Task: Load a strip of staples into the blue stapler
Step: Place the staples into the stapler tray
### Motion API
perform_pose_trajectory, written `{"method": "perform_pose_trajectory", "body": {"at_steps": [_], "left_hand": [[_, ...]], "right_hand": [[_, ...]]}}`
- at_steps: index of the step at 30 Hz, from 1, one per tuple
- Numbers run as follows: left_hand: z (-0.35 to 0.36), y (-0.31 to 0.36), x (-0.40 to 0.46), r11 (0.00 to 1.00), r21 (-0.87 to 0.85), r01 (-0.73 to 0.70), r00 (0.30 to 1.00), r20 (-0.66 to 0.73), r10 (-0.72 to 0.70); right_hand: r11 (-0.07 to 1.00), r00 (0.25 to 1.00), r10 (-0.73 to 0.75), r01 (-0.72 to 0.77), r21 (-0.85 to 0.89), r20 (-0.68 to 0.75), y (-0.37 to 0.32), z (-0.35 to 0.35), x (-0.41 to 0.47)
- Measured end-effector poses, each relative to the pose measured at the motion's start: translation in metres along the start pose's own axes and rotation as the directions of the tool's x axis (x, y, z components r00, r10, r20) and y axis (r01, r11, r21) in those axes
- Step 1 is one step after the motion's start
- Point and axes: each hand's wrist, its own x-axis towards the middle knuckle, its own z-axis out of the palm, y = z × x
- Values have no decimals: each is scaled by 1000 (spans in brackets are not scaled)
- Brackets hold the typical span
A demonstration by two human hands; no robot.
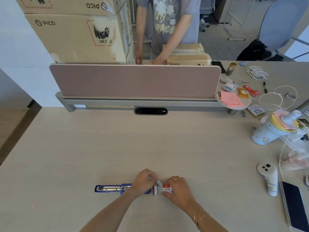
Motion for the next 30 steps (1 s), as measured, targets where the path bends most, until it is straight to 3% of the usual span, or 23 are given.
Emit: {"method": "perform_pose_trajectory", "body": {"at_steps": [5, 17, 26, 30], "left_hand": [[-3, -3, -4, 994, -103, 47, 998, -46, -52], [-24, -15, -13, 994, -100, 50, 995, -82, -59], [-49, -36, -21, 985, 165, -53, 999, -2, 54], [-54, -42, -23, 921, 367, -130, 991, 34, 126]], "right_hand": [[997, 997, 22, -16, 80, -76, -16, -3, 9], [996, 993, -30, 40, 80, -115, -25, 1, 30], [990, 989, -144, 143, -10, -47, -44, 9, 46], [985, 986, -169, 169, -34, 4, -48, 9, 52]]}}
